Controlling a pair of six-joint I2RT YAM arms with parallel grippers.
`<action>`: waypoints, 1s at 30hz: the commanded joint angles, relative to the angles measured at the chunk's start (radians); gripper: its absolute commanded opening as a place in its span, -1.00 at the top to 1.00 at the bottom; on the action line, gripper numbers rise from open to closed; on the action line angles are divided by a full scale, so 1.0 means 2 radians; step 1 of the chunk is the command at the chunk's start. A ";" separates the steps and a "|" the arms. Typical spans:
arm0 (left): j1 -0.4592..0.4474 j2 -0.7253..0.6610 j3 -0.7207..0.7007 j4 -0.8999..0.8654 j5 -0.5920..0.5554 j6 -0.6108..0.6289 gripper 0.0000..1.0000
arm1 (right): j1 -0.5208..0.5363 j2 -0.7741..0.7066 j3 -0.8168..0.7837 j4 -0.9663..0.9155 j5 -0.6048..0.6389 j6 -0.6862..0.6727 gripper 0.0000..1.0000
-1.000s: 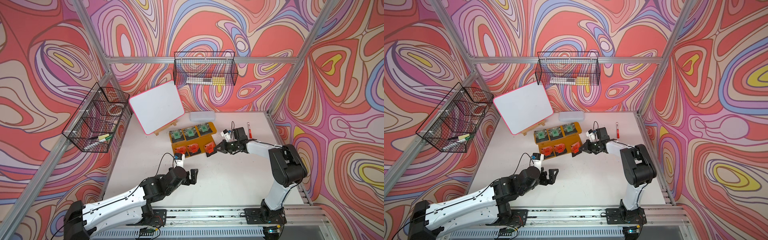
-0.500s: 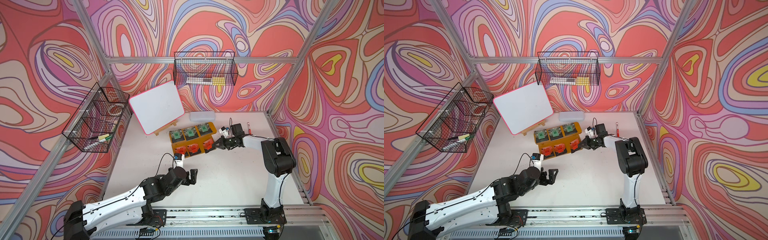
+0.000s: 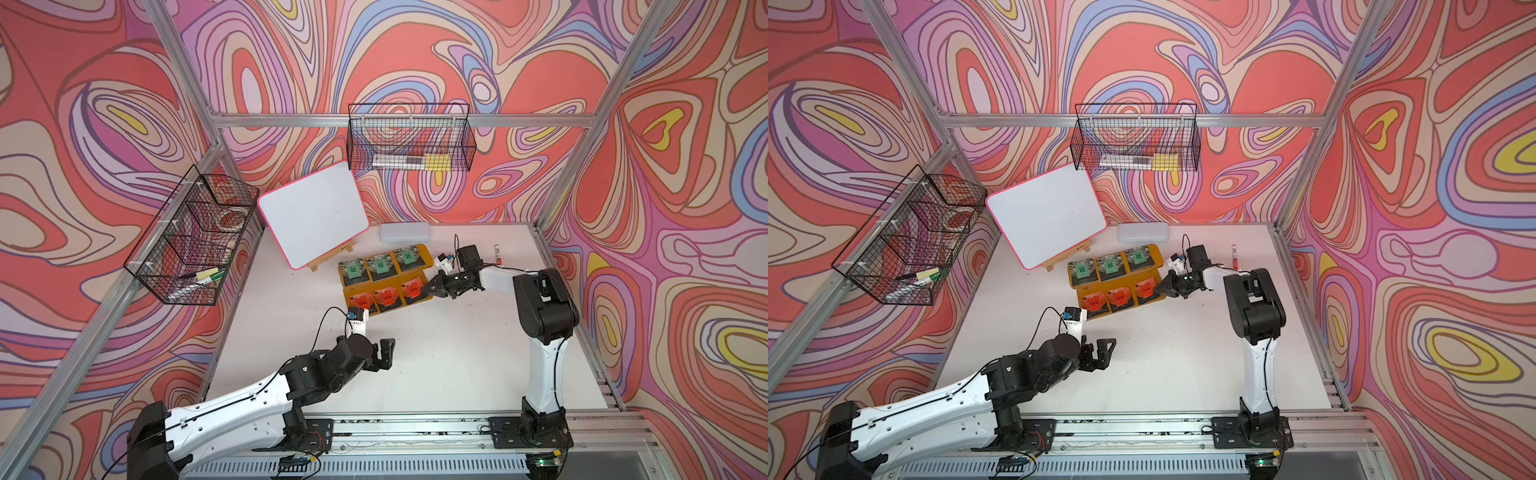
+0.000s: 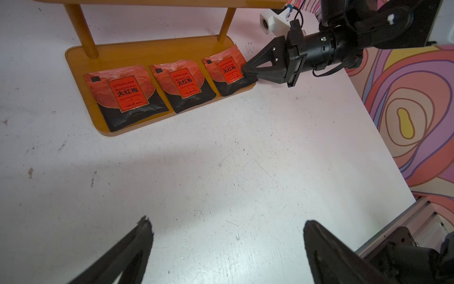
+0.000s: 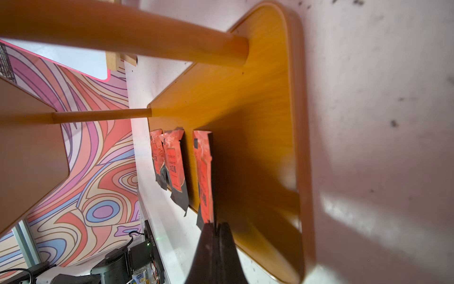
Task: Place the tea bags on the shelf by color
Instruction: Place the tea bag on the shelf.
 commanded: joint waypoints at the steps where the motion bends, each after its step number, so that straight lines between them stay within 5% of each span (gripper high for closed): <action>1: 0.003 -0.005 -0.006 -0.010 -0.010 0.004 -0.98 | -0.003 0.011 0.013 -0.013 -0.008 -0.012 1.00; 17: 0.004 -0.004 -0.007 -0.010 -0.011 0.004 -0.98 | -0.002 0.040 0.046 -0.030 -0.014 -0.011 1.00; 30: 0.005 -0.007 -0.009 -0.010 -0.011 0.003 -0.99 | -0.002 0.047 0.064 -0.057 -0.010 -0.019 0.65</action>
